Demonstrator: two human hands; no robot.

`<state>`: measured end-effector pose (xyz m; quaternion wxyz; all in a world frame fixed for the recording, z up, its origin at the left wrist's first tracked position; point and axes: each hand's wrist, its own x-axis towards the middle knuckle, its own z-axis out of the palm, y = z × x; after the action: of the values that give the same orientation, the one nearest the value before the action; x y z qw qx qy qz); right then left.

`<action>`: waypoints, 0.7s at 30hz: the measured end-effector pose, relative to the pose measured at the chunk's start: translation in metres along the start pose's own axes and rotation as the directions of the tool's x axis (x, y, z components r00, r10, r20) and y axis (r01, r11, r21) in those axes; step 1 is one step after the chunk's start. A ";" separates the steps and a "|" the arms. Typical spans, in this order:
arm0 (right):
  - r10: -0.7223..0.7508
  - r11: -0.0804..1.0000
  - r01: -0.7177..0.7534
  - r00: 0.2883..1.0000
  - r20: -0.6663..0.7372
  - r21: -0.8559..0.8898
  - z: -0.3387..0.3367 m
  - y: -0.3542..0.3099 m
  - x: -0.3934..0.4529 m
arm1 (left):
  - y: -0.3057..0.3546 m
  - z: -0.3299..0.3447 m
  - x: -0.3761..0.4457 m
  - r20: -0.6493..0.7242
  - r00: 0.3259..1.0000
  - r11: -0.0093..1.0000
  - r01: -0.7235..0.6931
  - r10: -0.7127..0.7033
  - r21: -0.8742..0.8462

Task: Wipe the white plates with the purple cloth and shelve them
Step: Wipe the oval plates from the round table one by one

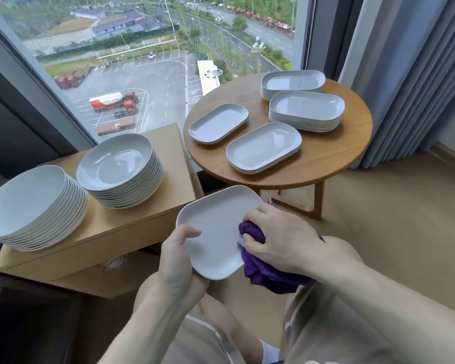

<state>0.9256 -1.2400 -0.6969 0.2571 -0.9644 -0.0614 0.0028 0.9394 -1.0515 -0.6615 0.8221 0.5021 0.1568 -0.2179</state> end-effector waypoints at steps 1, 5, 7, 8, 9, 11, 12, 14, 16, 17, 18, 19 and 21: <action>-0.022 0.999 0.022 1.000 -0.005 0.024 0.000 -0.001 -0.001 | -0.002 0.003 0.003 0.000 1.000 1.000 0.019 -0.019 -0.001; -0.046 0.991 0.053 0.997 -0.059 0.122 -0.007 0.003 -0.001 | -0.011 0.019 0.018 0.019 0.996 0.995 0.088 -0.087 -0.045; -0.026 0.982 0.045 0.994 -0.106 0.182 -0.017 0.011 0.002 | -0.013 0.029 0.027 0.017 0.996 0.994 0.093 -0.093 -0.058; -0.003 0.975 0.035 0.990 -0.142 0.218 -0.022 0.016 0.003 | -0.012 0.034 0.033 0.015 0.996 0.994 0.091 -0.090 -0.057; 0.030 0.966 0.020 0.981 -0.191 0.256 -0.027 0.021 0.005 | -0.010 0.039 0.040 0.002 0.997 0.996 0.080 -0.080 -0.046; 0.115 0.947 -0.011 0.945 -0.306 0.320 -0.036 0.032 0.009 | -0.003 0.050 0.053 -0.037 0.998 0.999 0.041 -0.041 -0.012; 0.161 0.937 -0.027 0.919 -0.361 0.347 -0.040 0.038 0.011 | 0.001 0.056 0.062 -0.055 0.998 1.000 0.024 -0.024 0.009; 0.258 0.911 -0.067 0.862 -0.436 0.407 -0.047 0.049 0.014 | 0.009 0.066 0.078 -0.091 0.996 0.998 0.001 0.006 0.069; 0.337 0.886 -0.111 0.821 -0.460 0.451 -0.055 0.061 0.016 | 0.017 0.073 0.096 -0.115 0.993 0.991 -0.021 0.036 0.130; 0.364 0.880 -0.131 0.803 -0.471 0.457 -0.059 0.066 0.017 | 0.021 0.077 0.104 -0.119 0.992 0.987 -0.030 0.049 0.155; 0.384 0.877 -0.146 0.785 -0.485 0.458 -0.062 0.071 0.018 | 0.024 0.082 0.112 -0.121 0.991 0.983 -0.036 0.058 0.177; 0.402 0.873 -0.157 0.768 -0.499 0.462 -0.065 0.076 0.018 | 0.027 0.087 0.118 -0.119 0.990 0.978 -0.046 0.072 0.204; 0.434 0.860 -0.167 0.736 -0.519 0.483 -0.069 0.084 0.019 | 0.032 0.098 0.130 -0.108 0.990 0.963 -0.059 0.090 0.262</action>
<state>0.9569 -1.3441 -0.6786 0.4526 -0.8340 0.1875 -0.2538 1.0709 -1.1520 -0.6554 0.7465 0.6225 0.1567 -0.1749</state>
